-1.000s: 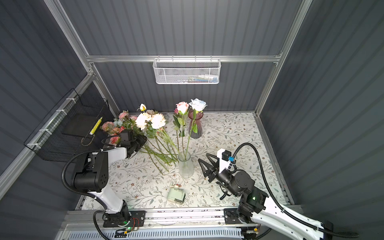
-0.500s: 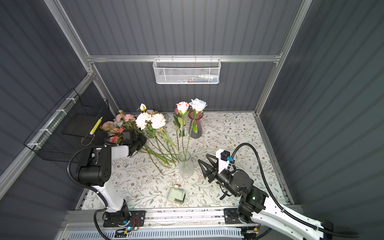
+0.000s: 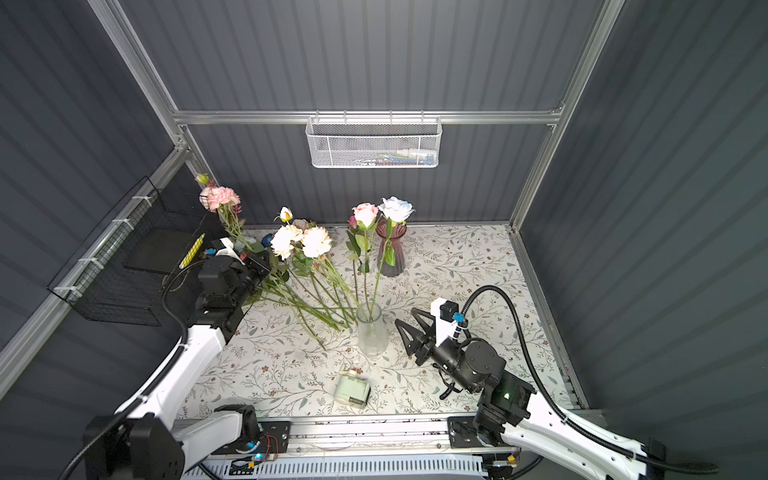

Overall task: Arrange the flowers into the vase
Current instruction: 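Grasp a pink peony stem in the bunch with the left gripper, then lift the pink peony high out of the bunch with the left gripper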

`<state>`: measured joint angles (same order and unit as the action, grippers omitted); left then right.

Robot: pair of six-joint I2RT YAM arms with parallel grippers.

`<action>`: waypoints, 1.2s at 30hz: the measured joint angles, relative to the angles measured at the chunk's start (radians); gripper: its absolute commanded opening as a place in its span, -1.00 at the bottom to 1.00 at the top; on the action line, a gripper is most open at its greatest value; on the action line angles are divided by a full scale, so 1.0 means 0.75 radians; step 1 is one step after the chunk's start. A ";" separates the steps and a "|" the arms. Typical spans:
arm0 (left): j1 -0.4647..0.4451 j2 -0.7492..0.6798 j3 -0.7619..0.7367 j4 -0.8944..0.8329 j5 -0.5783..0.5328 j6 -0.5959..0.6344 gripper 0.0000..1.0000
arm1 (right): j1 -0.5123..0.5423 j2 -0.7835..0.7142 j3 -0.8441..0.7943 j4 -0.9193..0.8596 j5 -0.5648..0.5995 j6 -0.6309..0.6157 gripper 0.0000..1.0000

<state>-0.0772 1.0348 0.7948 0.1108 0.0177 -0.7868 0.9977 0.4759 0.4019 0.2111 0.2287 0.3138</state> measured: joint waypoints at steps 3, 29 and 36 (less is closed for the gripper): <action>-0.013 -0.206 -0.038 -0.104 0.007 0.003 -1.00 | 0.001 0.001 0.016 -0.005 -0.017 0.000 0.17; -0.021 -0.755 0.143 -0.051 0.810 0.027 -1.00 | 0.350 0.837 0.926 -0.247 -0.459 -0.116 0.30; -0.021 -0.627 0.142 0.337 1.012 -0.195 -1.00 | 0.358 0.970 1.089 -0.280 -0.540 -0.152 0.33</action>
<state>-0.0933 0.5648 0.9012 0.3637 0.7765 -0.9329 1.2659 1.2037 1.2186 0.0013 -0.1761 0.2001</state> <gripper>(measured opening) 0.070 0.657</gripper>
